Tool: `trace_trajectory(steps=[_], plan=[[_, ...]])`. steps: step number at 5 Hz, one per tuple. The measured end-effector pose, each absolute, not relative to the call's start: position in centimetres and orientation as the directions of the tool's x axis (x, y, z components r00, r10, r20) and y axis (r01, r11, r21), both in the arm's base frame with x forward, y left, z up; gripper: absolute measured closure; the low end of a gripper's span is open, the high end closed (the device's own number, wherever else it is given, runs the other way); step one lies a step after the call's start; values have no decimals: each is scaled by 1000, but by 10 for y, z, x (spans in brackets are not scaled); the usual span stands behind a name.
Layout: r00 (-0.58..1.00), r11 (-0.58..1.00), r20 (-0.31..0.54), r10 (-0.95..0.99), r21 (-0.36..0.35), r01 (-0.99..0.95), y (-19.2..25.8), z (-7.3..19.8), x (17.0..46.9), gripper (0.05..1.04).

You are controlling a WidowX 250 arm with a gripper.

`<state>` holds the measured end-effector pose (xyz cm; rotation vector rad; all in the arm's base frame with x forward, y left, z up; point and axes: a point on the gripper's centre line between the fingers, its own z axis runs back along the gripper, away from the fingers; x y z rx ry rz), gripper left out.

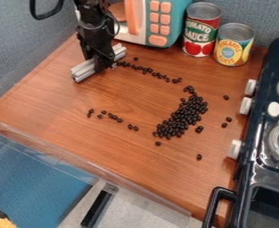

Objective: Sweep into pile

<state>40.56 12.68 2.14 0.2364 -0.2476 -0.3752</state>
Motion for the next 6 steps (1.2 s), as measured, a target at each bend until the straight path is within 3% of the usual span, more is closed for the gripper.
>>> trace_trajectory(steps=[2,4,6], plan=[[896,903,195,-400,251,349,111,16,404,701],[842,870,231,-488,200,450,49,19,407,701],[823,857,238,-515,177,485,26,18,405,701]])
